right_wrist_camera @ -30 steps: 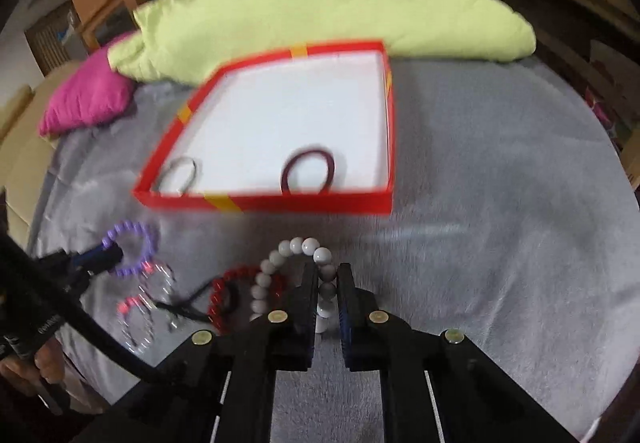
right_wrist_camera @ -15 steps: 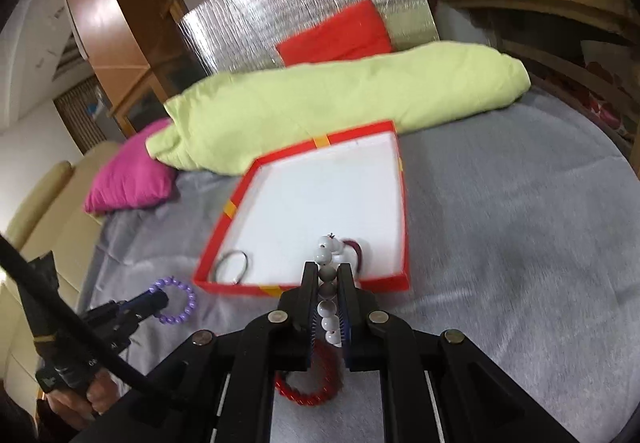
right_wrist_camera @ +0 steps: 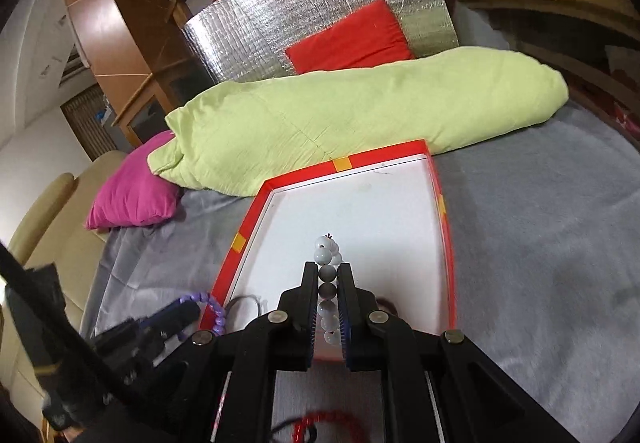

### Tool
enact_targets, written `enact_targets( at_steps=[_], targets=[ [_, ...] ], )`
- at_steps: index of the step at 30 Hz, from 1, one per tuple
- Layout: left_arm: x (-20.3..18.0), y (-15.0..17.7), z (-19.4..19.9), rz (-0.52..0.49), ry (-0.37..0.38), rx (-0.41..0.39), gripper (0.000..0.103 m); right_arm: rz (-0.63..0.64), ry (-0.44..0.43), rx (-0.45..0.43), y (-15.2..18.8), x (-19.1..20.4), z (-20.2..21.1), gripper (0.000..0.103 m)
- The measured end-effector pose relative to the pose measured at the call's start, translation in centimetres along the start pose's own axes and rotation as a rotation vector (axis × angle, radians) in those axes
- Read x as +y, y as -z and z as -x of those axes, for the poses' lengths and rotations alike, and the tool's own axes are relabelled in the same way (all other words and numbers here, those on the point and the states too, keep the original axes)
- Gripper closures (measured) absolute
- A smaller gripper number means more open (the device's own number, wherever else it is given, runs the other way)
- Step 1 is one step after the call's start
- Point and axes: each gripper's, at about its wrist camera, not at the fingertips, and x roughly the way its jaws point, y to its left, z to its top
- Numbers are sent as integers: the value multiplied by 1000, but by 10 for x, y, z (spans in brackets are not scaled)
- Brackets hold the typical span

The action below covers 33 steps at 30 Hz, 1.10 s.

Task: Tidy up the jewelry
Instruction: 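Lower the white bracelet into the box with the right tool while the left releases the purple one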

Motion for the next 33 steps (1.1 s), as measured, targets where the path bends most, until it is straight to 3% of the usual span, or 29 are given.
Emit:
enact_targets(
  at_steps=[9,33],
  targets=[
    [-26,-9,-32,-12,29,20,93,-46,25,20,-20,-19,-46,93],
    [-42,-2,-61,-48,-37,88,93,-131,-40,-5,-34,-40,-75,93]
  ],
)
